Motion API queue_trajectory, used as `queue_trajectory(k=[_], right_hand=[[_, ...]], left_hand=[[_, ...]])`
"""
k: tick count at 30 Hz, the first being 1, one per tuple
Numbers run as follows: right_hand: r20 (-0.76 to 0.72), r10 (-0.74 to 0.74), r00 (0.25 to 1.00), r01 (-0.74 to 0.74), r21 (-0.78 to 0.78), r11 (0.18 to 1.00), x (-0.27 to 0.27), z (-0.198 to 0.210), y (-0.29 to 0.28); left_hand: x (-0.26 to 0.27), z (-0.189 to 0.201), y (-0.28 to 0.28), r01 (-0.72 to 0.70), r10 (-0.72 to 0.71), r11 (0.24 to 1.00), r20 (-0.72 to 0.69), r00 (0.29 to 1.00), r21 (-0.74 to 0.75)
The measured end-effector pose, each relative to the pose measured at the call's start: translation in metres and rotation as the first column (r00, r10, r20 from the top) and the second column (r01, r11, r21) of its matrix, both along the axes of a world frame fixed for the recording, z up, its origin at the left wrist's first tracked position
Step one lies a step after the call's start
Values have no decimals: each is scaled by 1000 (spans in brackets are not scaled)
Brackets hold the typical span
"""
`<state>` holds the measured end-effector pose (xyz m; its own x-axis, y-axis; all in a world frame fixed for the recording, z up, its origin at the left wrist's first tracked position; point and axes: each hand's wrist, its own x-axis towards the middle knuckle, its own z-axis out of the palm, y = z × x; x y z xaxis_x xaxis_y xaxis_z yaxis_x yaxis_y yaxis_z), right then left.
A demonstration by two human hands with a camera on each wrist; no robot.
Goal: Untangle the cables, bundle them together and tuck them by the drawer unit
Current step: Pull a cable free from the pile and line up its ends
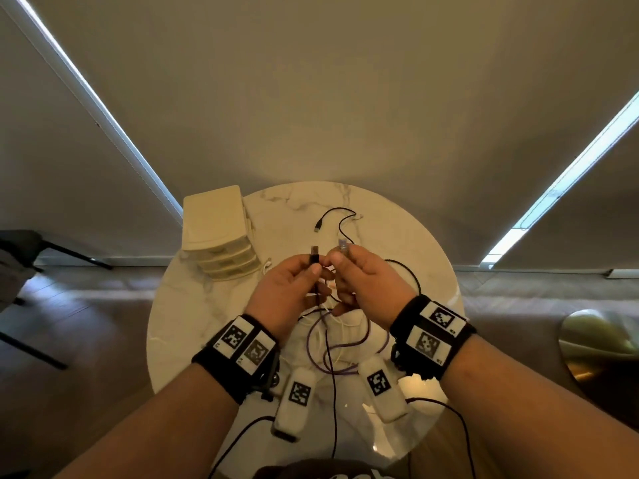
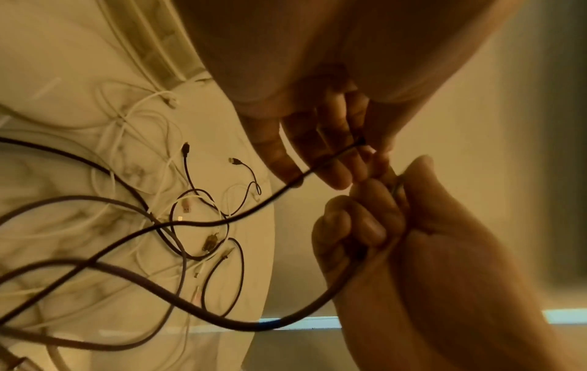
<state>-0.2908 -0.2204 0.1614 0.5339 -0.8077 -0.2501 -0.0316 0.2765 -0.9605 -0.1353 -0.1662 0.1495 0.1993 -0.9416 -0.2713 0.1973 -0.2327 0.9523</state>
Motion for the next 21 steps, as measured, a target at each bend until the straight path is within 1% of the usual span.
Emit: queue_trajectory(k=[1, 3, 5, 7, 9, 12, 14, 17, 19, 21], right_hand=[[-24, -3, 1000, 3, -5, 1000, 2, -1, 0], [-29, -27, 999, 27, -12, 1000, 3, -3, 1], [-21, -51, 998, 50, -77, 996, 3, -4, 3], [-44, -57, 997, 49, -167, 985, 3, -4, 7], [-77, -43, 996, 24, -233, 972, 4, -5, 9], [-90, -66, 994, 39, -272, 961, 4, -4, 10], [-76, -98, 992, 78, -234, 969, 2, -4, 10], [31, -154, 988, 156, -66, 986, 0, -5, 10], [96, -150, 984, 146, 38, 988, 0, -4, 10], [117, -115, 986, 106, 83, 991, 1, -2, 11]], left_hand=[[-2, 1, 1, -16, 16, 1000, -2, 1000, 2], [-3, 3, 4, -62, 62, 998, -31, 998, 14], [-2, 5, 5, -98, 100, 995, -84, 991, 30], [-4, 7, 6, -88, 91, 995, -99, 991, 37], [-8, 8, 7, -59, 61, 998, -82, 995, 23], [-9, 8, 7, -71, 72, 997, -55, 996, 10], [-10, 9, 7, -72, 72, 997, -39, 997, 3], [-10, 9, 8, -66, 66, 998, 0, 998, -18], [-10, 11, 7, -40, 43, 998, 59, 997, -45], [-9, 12, 5, 1, 7, 998, 117, 993, -68]])
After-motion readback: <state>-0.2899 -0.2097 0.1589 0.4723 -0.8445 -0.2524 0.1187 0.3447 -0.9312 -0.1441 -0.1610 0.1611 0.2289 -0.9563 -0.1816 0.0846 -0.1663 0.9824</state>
